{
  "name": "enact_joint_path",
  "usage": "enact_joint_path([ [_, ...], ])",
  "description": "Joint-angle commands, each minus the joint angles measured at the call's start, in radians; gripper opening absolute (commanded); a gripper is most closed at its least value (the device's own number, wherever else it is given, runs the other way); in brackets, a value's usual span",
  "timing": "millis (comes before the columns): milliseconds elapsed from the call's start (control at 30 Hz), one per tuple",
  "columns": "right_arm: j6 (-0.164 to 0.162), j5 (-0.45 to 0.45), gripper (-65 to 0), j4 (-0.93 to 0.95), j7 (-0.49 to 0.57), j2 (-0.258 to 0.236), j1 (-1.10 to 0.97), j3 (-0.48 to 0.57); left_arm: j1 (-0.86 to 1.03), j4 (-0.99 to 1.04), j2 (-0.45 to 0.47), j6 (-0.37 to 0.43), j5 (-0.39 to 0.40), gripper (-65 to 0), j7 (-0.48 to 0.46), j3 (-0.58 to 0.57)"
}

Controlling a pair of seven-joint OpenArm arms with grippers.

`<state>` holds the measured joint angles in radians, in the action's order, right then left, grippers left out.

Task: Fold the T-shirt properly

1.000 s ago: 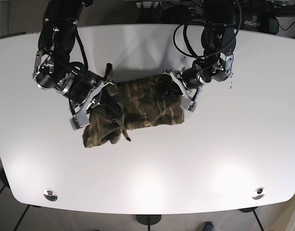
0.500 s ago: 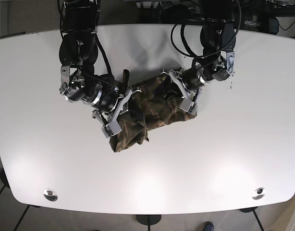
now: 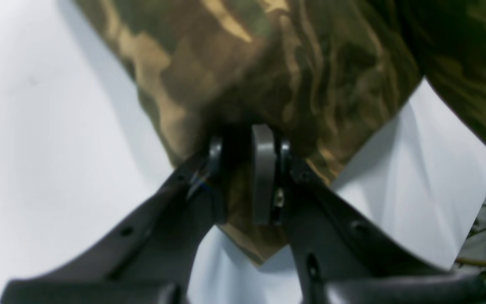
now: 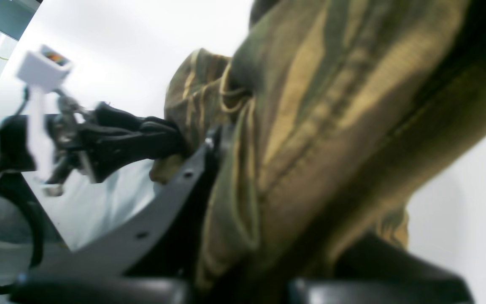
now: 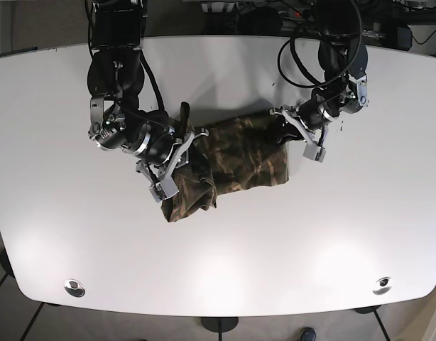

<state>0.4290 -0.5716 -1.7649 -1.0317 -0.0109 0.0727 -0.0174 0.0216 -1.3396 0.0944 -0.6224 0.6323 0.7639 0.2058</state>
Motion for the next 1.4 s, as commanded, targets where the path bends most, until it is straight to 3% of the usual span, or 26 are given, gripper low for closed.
enact_joint_path([
  [33, 0.006, -0.02, -62.8, -0.017, 0.023, 0.004, 0.022, 0.003, -0.039, 0.027, 0.005, -0.009, 0.005, -57.1, -0.001, -0.016],
  [167, 0.003, -0.011, -62.8, 0.004, 0.04, 0.007, 0.046, 0.069, -0.041, 0.028, 0.005, -0.009, 0.005, -57.1, -0.001, -0.042],
  [233, 0.003, 0.031, -62.8, 0.043, 0.103, 0.009, 0.071, 0.139, -0.038, 0.028, 0.005, -0.009, 0.005, -57.1, -0.001, -0.049],
  [333, 0.003, 0.088, -62.8, 0.124, 0.156, 0.055, 0.106, 0.165, -0.036, 0.032, 0.001, -0.009, 0.005, -57.1, -0.001, -0.049],
  [467, 0.003, 0.213, -62.5, 0.248, 0.219, 0.113, 0.163, 0.182, -0.036, 0.033, 0.0, -0.009, 0.004, -57.1, -0.001, -0.049],
  [600, 0.003, 0.367, -60.7, 0.28, 0.23, 0.121, 0.183, 0.31, -0.039, 0.035, 0.003, -0.009, 0.004, -57.1, -0.001, -0.049],
  [667, 0.003, 0.399, -49.0, 0.277, 0.225, 0.136, 0.183, 0.339, -0.039, 0.032, 0.003, -0.009, 0.005, -57.1, -0.001, -0.049],
  [700, 0.003, 0.414, -35.2, 0.274, 0.225, 0.137, 0.183, 0.353, -0.041, 0.03, 0.003, -0.009, 0.007, -57.1, -0.001, -0.049],
  [767, 0.003, 0.417, -17.3, 0.259, 0.224, 0.139, 0.18, 0.353, -0.039, 0.028, 0.003, -0.009, 0.008, -57.1, -0.001, -0.049],
  [833, 0.003, 0.417, -7.1, 0.233, 0.224, 0.139, 0.178, 0.353, -0.041, 0.027, 0.001, -0.011, 0.01, -57.2, -0.001, -0.049],
  [967, 0.003, 0.416, -9.2, 0.196, 0.224, 0.141, 0.18, 0.354, -0.009, -0.119, 0.005, -0.011, 0.011, -57.5, 0.006, -0.026],
  [1100, 0.003, 0.419, -12.2, 0.204, 0.224, 0.153, 0.183, 0.419, 0.116, -0.303, 0.041, -0.011, 0.011, -57.4, 0.01, 0.174],
  [1267, 0.0, 0.404, -14.3, 0.241, 0.253, 0.168, 0.197, 0.52, 0.18, -0.331, 0.161, -0.076, 0.005, -57.2, 0.055, 0.337],
  [1400, -0.109, 0.282, -14.0, 0.28, 0.305, 0.168, 0.218, 0.546, 0.199, -0.337, 0.218, -0.076, 0.004, -56.9, 0.056, 0.366],
])
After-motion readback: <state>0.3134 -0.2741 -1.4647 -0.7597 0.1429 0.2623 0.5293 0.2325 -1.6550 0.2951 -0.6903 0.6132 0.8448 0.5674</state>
